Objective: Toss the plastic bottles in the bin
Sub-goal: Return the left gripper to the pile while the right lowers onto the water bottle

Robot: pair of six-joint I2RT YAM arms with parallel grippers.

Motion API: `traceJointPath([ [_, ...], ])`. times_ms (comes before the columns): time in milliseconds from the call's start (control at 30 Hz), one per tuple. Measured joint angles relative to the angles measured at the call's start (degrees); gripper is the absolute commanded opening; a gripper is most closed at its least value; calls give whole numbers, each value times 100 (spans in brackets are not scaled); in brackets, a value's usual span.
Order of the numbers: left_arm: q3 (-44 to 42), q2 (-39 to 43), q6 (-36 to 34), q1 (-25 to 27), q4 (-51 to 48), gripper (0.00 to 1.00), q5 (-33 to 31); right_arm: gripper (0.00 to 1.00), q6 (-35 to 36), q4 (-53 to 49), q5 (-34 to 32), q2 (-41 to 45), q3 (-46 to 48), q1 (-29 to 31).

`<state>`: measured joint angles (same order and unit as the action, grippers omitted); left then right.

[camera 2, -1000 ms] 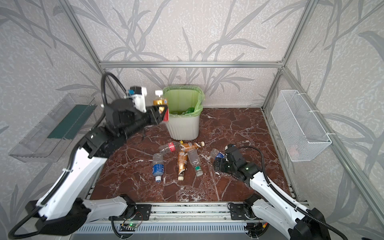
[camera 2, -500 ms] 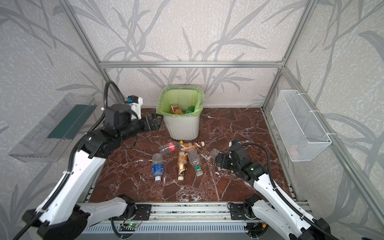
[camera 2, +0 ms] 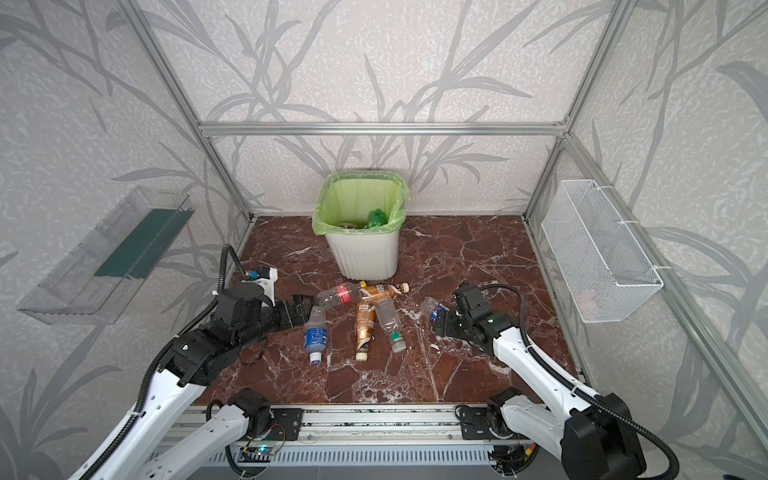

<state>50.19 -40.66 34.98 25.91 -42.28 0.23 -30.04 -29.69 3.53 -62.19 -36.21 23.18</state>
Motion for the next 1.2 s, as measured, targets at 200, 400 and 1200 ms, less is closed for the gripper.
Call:
traceJointPath([
  [200, -20, -7, 114, 0, 166, 96, 39, 96, 455, 92, -57, -439, -372, -7],
  [400, -129, -9, 225, 0, 249, 96, 52, 95, 883, 146, -208, -1051, -997, -15],
  [1200, -249, 234, 369, -9, 243, 95, 48, 92, 1414, -297, 254, -3281, -2376, -22],
])
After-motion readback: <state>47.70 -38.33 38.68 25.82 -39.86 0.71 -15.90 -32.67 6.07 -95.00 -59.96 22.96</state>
